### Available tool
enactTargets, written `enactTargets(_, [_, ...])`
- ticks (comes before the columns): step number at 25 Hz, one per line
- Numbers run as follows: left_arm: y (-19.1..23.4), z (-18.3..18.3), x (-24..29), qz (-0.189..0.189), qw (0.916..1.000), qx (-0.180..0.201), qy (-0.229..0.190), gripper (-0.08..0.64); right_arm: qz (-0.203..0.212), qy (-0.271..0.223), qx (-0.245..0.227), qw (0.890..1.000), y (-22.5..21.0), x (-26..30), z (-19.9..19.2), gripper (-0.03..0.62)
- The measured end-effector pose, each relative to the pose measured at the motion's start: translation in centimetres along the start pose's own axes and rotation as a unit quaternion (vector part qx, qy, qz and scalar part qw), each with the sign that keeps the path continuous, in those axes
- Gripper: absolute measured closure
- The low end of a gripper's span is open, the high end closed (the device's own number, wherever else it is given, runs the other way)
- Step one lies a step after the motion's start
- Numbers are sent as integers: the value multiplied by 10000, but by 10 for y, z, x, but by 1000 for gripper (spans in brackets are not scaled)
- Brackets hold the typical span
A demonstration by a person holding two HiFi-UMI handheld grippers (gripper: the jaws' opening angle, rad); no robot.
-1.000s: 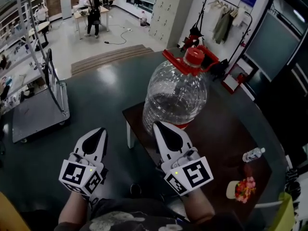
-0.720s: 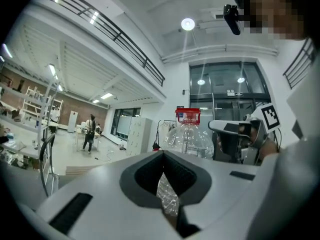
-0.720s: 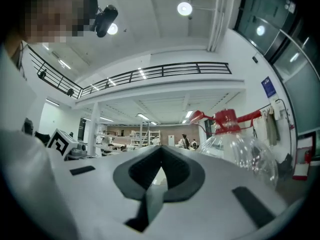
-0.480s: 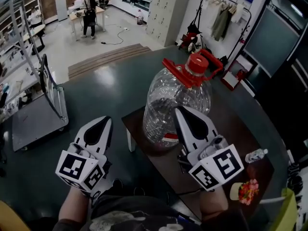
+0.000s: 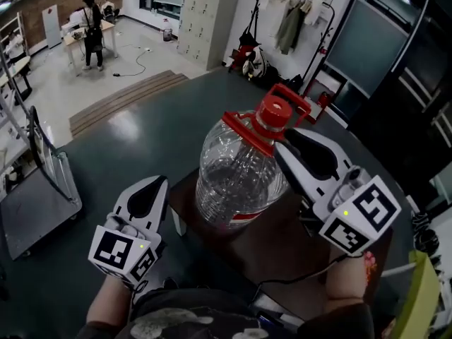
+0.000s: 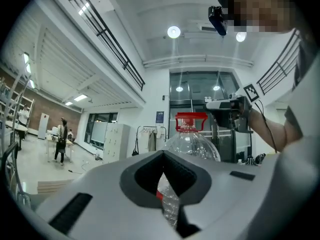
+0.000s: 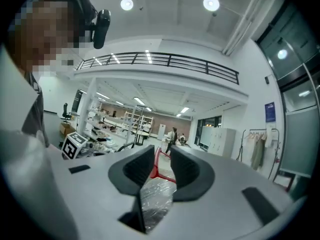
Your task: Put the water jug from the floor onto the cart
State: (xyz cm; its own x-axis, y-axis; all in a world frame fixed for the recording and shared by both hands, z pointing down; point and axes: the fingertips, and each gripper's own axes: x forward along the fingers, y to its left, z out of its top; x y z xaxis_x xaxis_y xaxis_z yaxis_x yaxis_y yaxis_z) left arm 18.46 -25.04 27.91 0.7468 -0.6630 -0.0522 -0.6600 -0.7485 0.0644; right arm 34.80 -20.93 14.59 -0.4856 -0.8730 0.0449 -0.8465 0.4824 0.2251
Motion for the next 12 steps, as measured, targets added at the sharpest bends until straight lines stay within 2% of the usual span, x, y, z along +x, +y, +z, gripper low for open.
enactTargets(3, [2, -2, 8, -126, 9999, -30, 36, 552, 436, 446, -12, 9981, -2, 17, -1, 502])
enactTargets(6, [3, -3, 15, -209, 9998, -4, 45, 552, 837, 979, -186, 9915, 4, 31, -8, 483])
enactTargets(10, [2, -7, 20, -269, 9996, -25, 82, 552, 972, 1611, -814, 9788, 8, 44, -23, 483])
enactTargets(12, [1, -7, 21, -297, 9995, -12, 97, 552, 1079, 1900, -944, 9713, 11, 48, -30, 483])
